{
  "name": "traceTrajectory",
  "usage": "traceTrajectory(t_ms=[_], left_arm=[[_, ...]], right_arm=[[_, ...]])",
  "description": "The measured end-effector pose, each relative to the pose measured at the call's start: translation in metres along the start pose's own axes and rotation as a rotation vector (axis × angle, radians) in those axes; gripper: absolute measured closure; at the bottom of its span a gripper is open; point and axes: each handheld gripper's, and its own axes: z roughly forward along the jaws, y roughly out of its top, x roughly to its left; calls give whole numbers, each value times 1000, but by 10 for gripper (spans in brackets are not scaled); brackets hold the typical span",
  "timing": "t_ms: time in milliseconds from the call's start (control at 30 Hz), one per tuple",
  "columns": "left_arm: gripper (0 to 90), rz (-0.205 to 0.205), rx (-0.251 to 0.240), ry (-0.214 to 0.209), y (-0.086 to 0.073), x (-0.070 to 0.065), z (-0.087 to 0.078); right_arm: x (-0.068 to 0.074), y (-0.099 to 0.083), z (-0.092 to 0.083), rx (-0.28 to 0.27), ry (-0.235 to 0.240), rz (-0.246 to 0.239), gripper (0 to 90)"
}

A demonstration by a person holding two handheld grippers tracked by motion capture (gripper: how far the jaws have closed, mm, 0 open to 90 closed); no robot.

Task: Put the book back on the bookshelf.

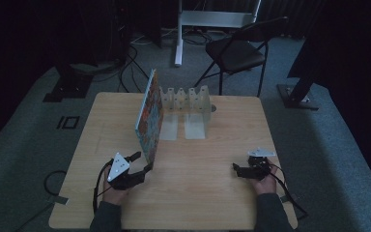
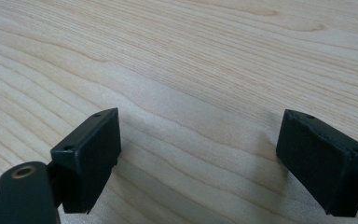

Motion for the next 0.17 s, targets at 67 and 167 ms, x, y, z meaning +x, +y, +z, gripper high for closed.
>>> traceTrajectory(t_ms=[67, 167], left_arm=[[379, -2, 6, -3, -1, 1, -1], [379, -5, 27, -13, -4, 4, -2]], right_arm=[[0, 0, 0, 0, 0, -1, 133], [0, 0, 0, 0, 0, 0, 132]])
